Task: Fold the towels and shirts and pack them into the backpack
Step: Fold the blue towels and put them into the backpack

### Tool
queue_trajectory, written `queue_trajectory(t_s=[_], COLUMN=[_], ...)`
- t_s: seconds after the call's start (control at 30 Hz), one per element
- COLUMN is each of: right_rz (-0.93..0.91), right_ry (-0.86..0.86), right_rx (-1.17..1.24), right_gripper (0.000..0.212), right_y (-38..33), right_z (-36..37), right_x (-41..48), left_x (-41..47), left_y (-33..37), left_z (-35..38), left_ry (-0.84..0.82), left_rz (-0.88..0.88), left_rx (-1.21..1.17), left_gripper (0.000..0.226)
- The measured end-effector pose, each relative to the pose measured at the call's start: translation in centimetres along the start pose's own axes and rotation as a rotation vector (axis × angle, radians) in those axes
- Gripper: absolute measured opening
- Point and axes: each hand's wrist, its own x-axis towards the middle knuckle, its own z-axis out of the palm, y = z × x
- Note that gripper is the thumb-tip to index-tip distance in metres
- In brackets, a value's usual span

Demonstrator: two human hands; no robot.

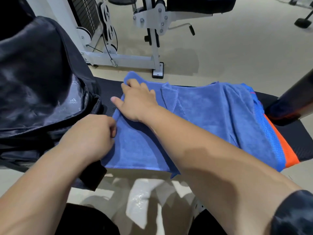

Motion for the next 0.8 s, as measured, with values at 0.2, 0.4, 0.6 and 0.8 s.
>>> queue_trajectory(t_s=[0.2,0.4,0.6,0.8], right_rz=[-0.163,0.050,0.136,0.082], right_ry=[-0.129,0.165,0.025,-0.020], right_rx=[0.133,0.101,0.258,0.237], right_gripper=[0.063,0.042,0.046,0.039], right_y=[-0.7,6.6,13.4,12.7], right_z=[0.4,-3.2,-4.4,-3.2], right_x=[-0.2,-3.6,-6.9,-7.3], left_x=[-0.2,-1.3,-1.6,-2.3], left_y=[-0.2,6.0,12.0,15.3], left_z=[-0.8,1.3,4.8,5.1], left_ry=[-0.023,0.046,-0.111,-0.075], left_rz=[-0.080,0.084,0.138,0.139], left_rx=[0.172,-0.177,-0.315,-0.280], left_gripper=[0.022,0.026,0.047,0.048])
